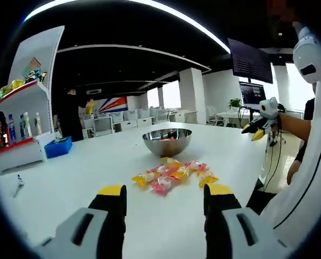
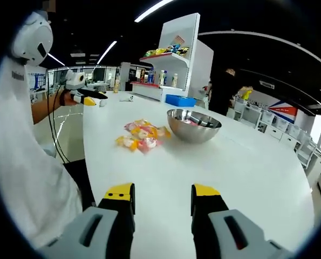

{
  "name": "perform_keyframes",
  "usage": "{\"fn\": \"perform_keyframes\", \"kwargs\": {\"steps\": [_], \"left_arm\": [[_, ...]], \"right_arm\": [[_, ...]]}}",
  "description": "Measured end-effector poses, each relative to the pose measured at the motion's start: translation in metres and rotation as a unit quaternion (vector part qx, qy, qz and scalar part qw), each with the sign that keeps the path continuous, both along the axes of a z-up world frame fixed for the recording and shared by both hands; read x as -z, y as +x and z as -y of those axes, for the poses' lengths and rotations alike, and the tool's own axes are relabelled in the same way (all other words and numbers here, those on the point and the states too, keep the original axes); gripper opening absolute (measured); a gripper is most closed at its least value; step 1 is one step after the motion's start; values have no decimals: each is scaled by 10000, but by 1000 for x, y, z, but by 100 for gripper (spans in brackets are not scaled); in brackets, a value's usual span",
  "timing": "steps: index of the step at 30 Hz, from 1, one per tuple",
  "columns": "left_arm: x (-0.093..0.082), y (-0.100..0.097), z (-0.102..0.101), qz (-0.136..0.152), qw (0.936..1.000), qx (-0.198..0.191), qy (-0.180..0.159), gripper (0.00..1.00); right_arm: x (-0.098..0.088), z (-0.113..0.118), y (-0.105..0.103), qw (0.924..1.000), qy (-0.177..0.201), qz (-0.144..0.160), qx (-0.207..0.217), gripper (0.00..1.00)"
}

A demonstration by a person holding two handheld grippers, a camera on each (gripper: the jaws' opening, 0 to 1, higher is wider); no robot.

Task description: Pick up the marshmallows scattered on the table and place them into the bowl on the table

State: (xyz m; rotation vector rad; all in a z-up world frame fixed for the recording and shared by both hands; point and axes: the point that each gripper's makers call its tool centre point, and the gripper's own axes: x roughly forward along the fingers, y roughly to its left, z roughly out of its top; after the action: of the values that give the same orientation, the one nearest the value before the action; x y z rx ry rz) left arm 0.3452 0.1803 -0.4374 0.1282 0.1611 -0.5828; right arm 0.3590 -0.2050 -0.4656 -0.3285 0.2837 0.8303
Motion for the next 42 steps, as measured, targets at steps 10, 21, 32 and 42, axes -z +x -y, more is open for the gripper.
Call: {"fn": "perform_keyframes", "kwargs": {"steps": [10,21,32,42], "left_arm": [[7,-6,14,-65,10000,2,-47,58],[4,0,37,-141,9997,99,196,57],[0,2,64,-455,9963,454,564,56],[20,13,104,-1249,9846,831,901,53]], "right_arm": [[2,4,1,9999,72,-24,94,41],[6,13,0,9997,131,-36,202,41],[2,12,-4,9997,177,41,147,41],[4,11,-4,9996,247,54,146,41]]}}
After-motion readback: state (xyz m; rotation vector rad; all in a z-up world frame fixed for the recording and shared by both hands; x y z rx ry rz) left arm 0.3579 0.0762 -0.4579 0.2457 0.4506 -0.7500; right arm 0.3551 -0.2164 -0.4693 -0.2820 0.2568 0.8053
